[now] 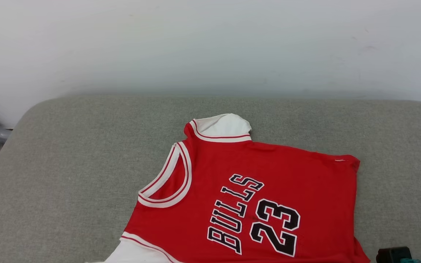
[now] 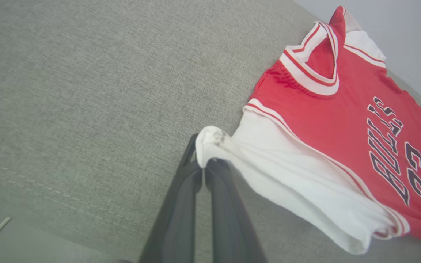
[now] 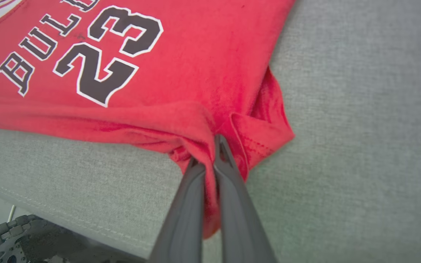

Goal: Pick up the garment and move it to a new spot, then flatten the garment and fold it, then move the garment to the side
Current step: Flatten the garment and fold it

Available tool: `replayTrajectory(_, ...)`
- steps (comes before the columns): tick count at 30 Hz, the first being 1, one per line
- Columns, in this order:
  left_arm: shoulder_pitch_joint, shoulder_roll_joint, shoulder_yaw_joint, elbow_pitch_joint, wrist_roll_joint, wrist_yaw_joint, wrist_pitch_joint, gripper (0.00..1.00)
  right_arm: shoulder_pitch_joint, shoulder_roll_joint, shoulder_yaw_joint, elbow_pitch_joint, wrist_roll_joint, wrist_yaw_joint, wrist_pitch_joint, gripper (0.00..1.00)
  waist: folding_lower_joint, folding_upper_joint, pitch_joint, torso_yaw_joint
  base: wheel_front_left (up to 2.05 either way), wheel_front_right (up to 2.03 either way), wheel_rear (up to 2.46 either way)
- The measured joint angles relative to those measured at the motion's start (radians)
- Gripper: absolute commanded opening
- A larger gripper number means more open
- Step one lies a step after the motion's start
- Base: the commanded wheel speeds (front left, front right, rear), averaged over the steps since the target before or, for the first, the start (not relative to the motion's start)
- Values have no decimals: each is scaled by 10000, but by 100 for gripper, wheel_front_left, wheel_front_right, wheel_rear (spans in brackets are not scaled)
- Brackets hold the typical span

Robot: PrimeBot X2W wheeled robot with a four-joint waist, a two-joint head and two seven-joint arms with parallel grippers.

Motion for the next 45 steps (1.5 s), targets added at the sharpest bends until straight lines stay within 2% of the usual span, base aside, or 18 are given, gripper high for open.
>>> replayTrajectory(5,-252,105,-136,-702,-8,17,313,0,154,63,-84,-533,31,-2,700,0,2,0,161,-10,0,0,0)
replayTrajectory(10,-1611,194,-642,-813,454,-67,754,0,-323,44,-109,-945,71,-4,1636,0,3,0,480,-82,0,0,0)
replayTrajectory(15,-3258,13,-1039,-127,635,-462,989,0,-1065,19,-192,-1064,-6,-4,2291,0,4,0,1001,-168,0,0,0)
replayTrajectory(21,-4765,-330,-1248,1304,617,-988,1070,0,-1744,19,-171,-832,-46,-6,2545,7,5,0,1615,-308,0,0,0)
replayTrajectory(23,-5155,-454,-1346,1833,573,-1151,1149,0,-1922,33,-140,-639,-50,-6,2543,17,5,0,1796,-355,0,0,0)
replayTrajectory(24,-5315,-512,-1386,2104,564,-1235,1162,0,-2006,46,-107,-550,-48,-4,2533,18,5,-1,1875,-377,0,0,0)
replayTrajectory(25,-5470,-550,-1436,2368,529,-1325,1225,0,-2072,73,-86,-458,-46,-4,2495,31,5,-1,1946,-398,0,0,0)
replayTrajectory(26,-5606,-587,-1461,2635,485,-1419,1258,0,-2103,96,-81,-366,-48,-6,2433,45,5,0,2007,-416,0,0,0)
replayTrajectory(27,-5727,-629,-1498,2853,456,-1530,1298,0,-2128,115,-82,-278,-50,-4,2376,92,5,-1,2058,-430,0,0,0)
replayTrajectory(28,-5833,-675,-1553,3112,408,-1638,1379,3,-2162,140,-59,-217,-50,-4,2330,100,5,-1,2100,-441,0,0,0)
replayTrajectory(30,-5972,-784,-1666,3488,374,-1837,1436,44,-2206,178,10,-153,-52,-2,2123,100,5,0,2152,-457,0,0,0)
replayTrajectory(31,-6023,-830,-1685,3626,314,-1916,1432,79,-2206,217,36,-150,-48,-2,1973,100,5,-1,2162,-461,0,0,0)
replayTrajectory(32,-6085,-848,-1703,3760,311,-1969,1390,100,-2204,244,50,-150,-48,-2,1818,100,4,-1,2162,-460,0,0,0)
replayTrajectory(36,-6201,-876,-1745,4167,426,-2113,1020,100,-2048,263,4,-213,-155,-4,754,100,4,-1,2019,-444,0,0,0)
replayTrajectory(39,-6197,-849,-1714,4155,499,-2167,660,100,-1987,428,-267,-309,-360,-10,-435,100,4,-1,1813,-465,0,0,0)
replayTrajectory(45,-5644,-575,-1728,3645,744,-1852,357,100,-1785,838,-736,-499,-884,-12,-2416,100,3,0,1223,-493,0,0,0)
